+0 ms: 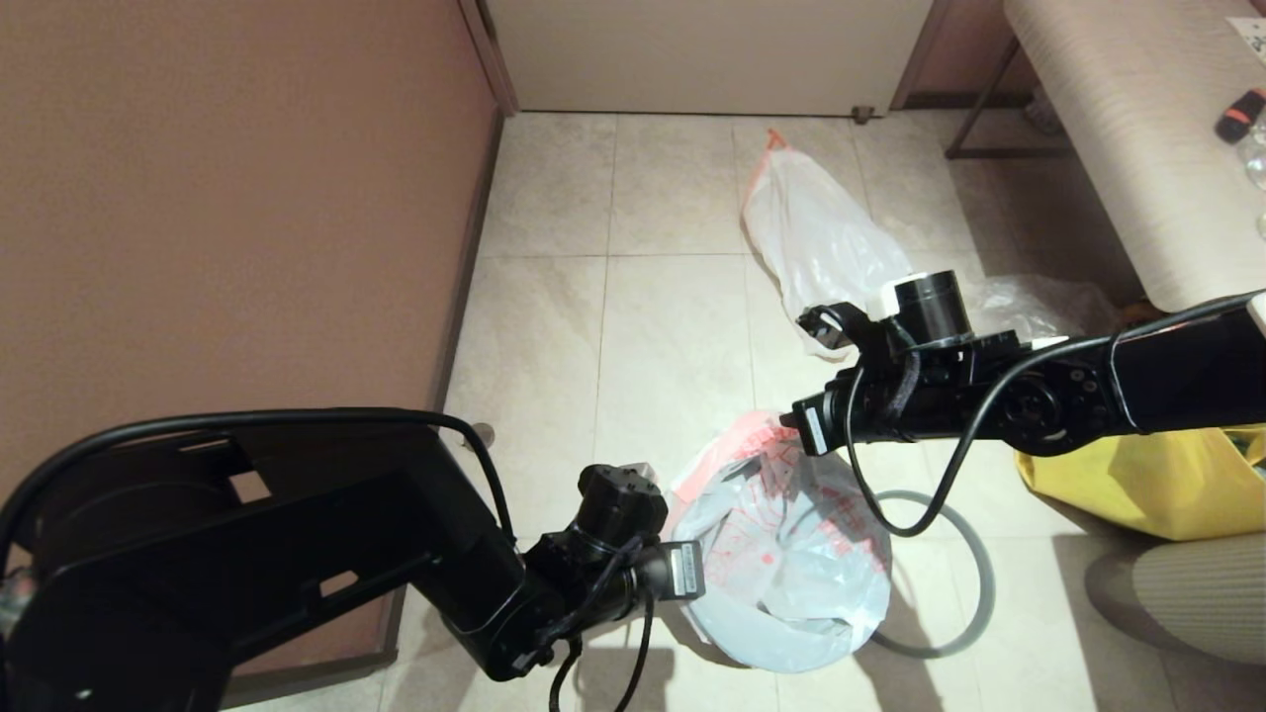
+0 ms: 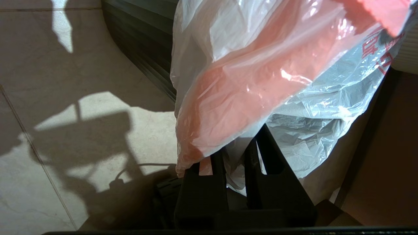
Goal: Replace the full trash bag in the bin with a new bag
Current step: Put the new garbage bag on the trash can
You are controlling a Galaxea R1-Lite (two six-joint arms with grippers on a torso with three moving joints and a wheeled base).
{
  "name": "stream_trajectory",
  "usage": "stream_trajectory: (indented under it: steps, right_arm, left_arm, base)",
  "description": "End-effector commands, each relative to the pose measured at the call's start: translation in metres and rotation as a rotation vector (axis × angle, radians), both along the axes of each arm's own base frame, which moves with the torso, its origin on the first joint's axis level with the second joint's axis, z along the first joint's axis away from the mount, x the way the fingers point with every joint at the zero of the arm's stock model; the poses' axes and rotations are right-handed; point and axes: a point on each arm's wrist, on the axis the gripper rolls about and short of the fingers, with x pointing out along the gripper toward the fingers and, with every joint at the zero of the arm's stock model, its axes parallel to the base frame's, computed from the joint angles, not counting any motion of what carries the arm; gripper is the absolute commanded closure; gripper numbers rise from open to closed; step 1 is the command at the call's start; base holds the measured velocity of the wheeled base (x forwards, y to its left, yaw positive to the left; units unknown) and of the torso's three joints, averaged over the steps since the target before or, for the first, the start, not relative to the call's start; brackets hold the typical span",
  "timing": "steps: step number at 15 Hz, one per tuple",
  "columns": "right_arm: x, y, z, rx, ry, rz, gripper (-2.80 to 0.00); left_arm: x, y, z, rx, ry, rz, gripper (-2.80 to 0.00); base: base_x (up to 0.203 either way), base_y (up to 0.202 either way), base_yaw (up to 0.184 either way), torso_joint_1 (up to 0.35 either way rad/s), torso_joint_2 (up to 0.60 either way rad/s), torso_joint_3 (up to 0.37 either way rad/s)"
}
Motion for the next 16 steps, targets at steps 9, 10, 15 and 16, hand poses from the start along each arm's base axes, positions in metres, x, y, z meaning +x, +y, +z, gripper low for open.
stream_trajectory:
  steps: [9, 10, 15, 16]
  right_arm:
    - [-0.001, 0.004, 0.010, 0.010, 0.138, 0.094, 0.00]
    - [0.001, 0.005, 0.005, 0.005, 0.148, 0.094, 0.00]
    - [0.029, 0.015, -0.017, 0.010, 0.169, 0.105, 0.00]
    - [0.035, 0.015, -0.014, 0.013, 0.170, 0.103, 0.00]
  left_arm:
    - [0.000, 0.000, 0.002, -0.009, -0.002, 0.000, 0.00]
    - [-0.001, -0.001, 0.002, -0.010, -0.003, -0.001, 0.00]
    - [-0.001, 0.000, 0.003, -0.012, -0.004, -0.001, 0.00]
    - [-0.002, 0.000, 0.003, -0.011, -0.003, -0.002, 0.00]
  base:
    - [0.000, 0.000, 0.000, 0.000, 0.00, 0.000]
    - [0.000, 0.000, 0.000, 0.000, 0.00, 0.000]
    - [0.000, 0.000, 0.000, 0.000, 0.00, 0.000]
    - [0.000, 0.000, 0.000, 0.000, 0.00, 0.000]
